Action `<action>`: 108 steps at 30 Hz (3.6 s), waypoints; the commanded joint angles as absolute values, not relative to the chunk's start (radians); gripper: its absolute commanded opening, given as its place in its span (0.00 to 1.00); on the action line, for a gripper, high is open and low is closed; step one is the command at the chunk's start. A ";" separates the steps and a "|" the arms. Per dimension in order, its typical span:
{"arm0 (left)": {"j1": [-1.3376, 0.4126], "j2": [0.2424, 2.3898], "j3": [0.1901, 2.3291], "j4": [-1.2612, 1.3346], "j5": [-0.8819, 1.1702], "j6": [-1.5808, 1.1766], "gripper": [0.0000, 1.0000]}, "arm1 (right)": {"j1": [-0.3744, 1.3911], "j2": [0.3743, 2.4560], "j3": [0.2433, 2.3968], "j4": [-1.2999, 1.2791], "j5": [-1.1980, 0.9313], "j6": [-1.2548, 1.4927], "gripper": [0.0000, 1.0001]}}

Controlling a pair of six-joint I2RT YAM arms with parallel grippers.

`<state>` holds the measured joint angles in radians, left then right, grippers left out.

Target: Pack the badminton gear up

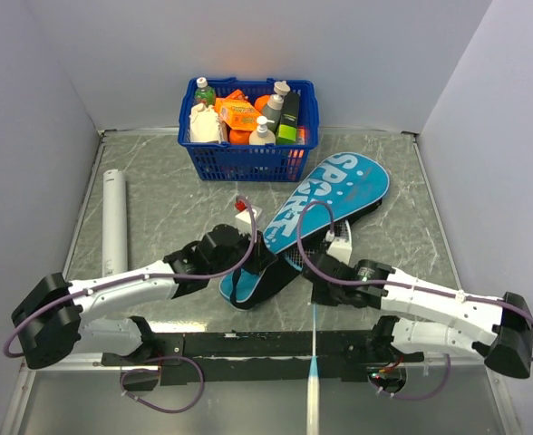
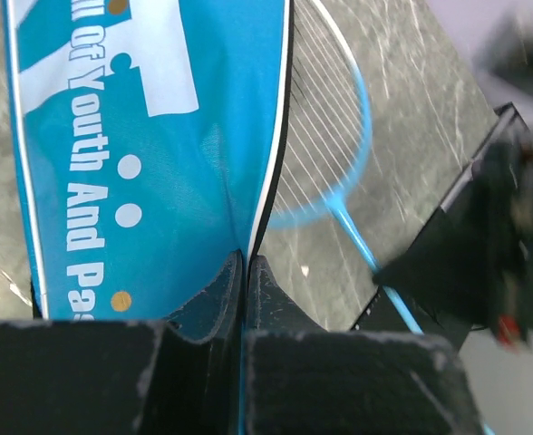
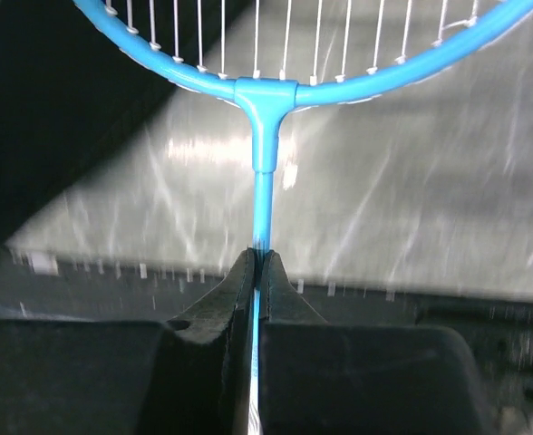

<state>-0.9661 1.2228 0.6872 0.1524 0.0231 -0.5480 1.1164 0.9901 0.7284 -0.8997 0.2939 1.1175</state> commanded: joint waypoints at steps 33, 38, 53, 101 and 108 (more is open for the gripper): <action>-1.121 1.258 0.703 0.224 0.026 -0.621 0.01 | 0.436 1.257 0.747 -0.144 0.051 0.548 0.50; -1.121 1.302 0.721 0.258 0.046 -0.620 0.01 | 0.449 1.028 0.649 -0.302 0.029 0.564 0.52; -1.121 1.350 0.736 0.298 0.058 -0.623 0.01 | 0.702 0.666 0.385 -0.505 -0.216 0.849 0.57; -1.189 1.350 0.640 0.390 0.101 -0.732 0.01 | 0.721 1.101 0.396 0.216 -0.038 1.080 0.00; -1.198 1.357 0.612 0.452 0.104 -0.773 0.01 | 0.729 1.170 0.278 0.504 0.029 1.117 0.00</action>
<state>-1.1515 1.3613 0.6159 0.3405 -0.0528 -0.7010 0.7422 1.1229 0.3103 0.1108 -0.1539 1.1320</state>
